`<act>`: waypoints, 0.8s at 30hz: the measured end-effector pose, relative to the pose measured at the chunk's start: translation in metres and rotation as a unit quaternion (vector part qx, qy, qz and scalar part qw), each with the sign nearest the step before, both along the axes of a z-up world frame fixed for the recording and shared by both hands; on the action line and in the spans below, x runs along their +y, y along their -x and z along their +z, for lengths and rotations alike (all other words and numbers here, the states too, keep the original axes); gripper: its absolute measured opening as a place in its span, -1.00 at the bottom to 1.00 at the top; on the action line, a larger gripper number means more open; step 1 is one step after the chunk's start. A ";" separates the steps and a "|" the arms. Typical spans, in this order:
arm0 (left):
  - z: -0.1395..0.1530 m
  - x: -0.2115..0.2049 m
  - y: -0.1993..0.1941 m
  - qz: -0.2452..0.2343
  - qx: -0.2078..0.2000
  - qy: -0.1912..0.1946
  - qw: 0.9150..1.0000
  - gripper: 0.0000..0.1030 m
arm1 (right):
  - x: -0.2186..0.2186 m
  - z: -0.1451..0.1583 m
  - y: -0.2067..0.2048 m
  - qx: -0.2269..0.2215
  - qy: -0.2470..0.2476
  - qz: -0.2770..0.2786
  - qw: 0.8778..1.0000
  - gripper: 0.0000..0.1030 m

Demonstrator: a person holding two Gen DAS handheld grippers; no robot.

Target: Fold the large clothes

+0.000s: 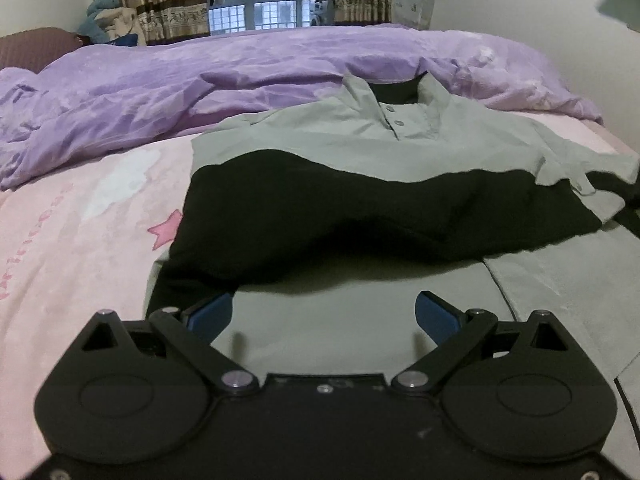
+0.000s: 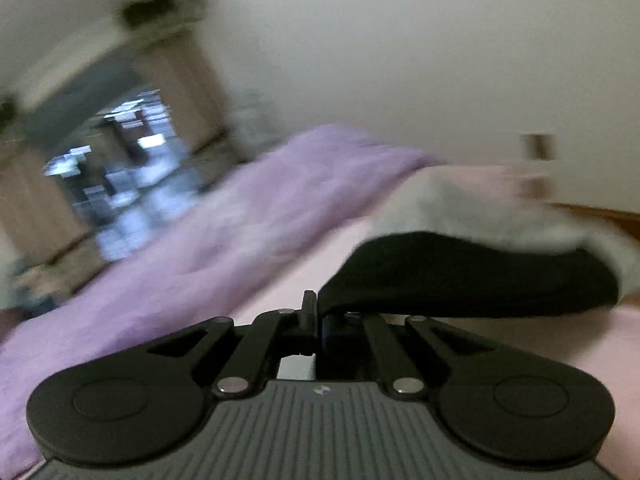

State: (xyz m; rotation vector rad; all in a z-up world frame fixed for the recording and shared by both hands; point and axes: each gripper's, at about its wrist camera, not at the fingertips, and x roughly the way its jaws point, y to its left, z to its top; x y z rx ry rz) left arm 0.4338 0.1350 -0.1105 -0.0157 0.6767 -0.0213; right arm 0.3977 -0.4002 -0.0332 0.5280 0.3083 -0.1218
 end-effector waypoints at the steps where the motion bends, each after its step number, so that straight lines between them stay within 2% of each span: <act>1: 0.000 -0.001 0.000 -0.001 0.000 -0.002 1.000 0.93 | 0.014 0.000 -0.003 -0.001 -0.003 0.030 1.000 -0.96; 3: -0.001 -0.002 0.000 -0.005 0.000 -0.005 1.000 0.93 | 0.041 -0.011 -0.016 0.026 -0.001 0.089 0.996 -0.96; 5: -0.004 -0.001 -0.001 -0.001 0.002 -0.009 1.000 0.93 | 0.063 -0.031 -0.028 0.065 0.006 0.111 0.992 -0.96; 9: -0.010 0.006 -0.004 0.014 0.011 -0.005 1.000 0.93 | 0.082 -0.073 -0.044 0.141 0.023 0.101 0.985 -0.93; 11: -0.011 0.009 -0.006 0.023 0.014 -0.003 1.000 0.93 | 0.086 -0.083 -0.036 0.148 0.026 0.093 0.984 -0.93; 12: -0.011 0.010 -0.007 0.025 0.014 -0.004 1.000 0.93 | 0.087 -0.081 -0.031 0.142 0.031 0.094 0.985 -0.77; 13: -0.011 0.011 -0.007 0.028 0.013 -0.004 1.000 0.93 | 0.086 -0.079 -0.027 0.140 0.032 0.104 0.984 -0.71; 15: -0.010 0.013 -0.008 0.034 0.011 -0.004 0.999 0.93 | 0.083 -0.071 -0.030 0.141 0.025 0.119 0.983 -0.31; 18: -0.009 0.014 -0.008 0.039 0.012 -0.002 0.999 0.93 | 0.077 -0.058 -0.019 0.145 0.007 0.131 0.981 0.03; 21: -0.008 0.014 -0.009 0.039 0.012 -0.006 0.999 0.93 | 0.060 -0.050 -0.011 0.164 -0.029 0.119 0.979 0.11; 24: -0.008 0.014 -0.009 0.041 0.011 -0.009 0.999 0.93 | 0.034 -0.051 -0.001 0.148 -0.086 0.088 0.981 0.16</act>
